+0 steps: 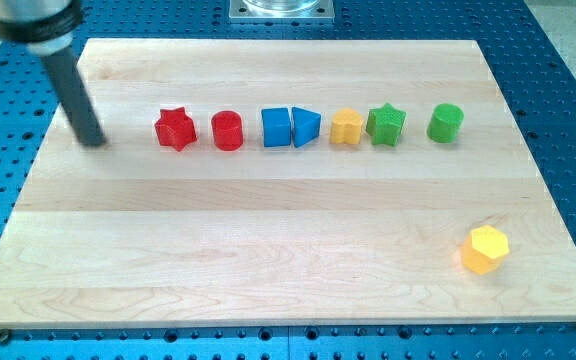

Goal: Slide the hexagon to the bottom left side slightly

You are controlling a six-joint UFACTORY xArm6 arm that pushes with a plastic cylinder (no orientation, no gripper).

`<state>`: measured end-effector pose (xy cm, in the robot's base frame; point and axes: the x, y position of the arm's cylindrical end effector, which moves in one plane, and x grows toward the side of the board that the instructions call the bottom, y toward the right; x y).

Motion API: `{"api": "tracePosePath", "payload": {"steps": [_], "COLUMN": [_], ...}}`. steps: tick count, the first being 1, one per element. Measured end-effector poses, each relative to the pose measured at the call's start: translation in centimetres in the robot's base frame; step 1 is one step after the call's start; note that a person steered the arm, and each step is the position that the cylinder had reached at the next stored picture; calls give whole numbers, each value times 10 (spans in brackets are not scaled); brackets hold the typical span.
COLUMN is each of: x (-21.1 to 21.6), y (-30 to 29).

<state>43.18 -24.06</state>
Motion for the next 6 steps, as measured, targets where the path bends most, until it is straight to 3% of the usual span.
{"api": "tracePosePath", "payload": {"steps": [1,4,5,6], "x": [66,56,104,126], "y": [70,434,492,427]}}
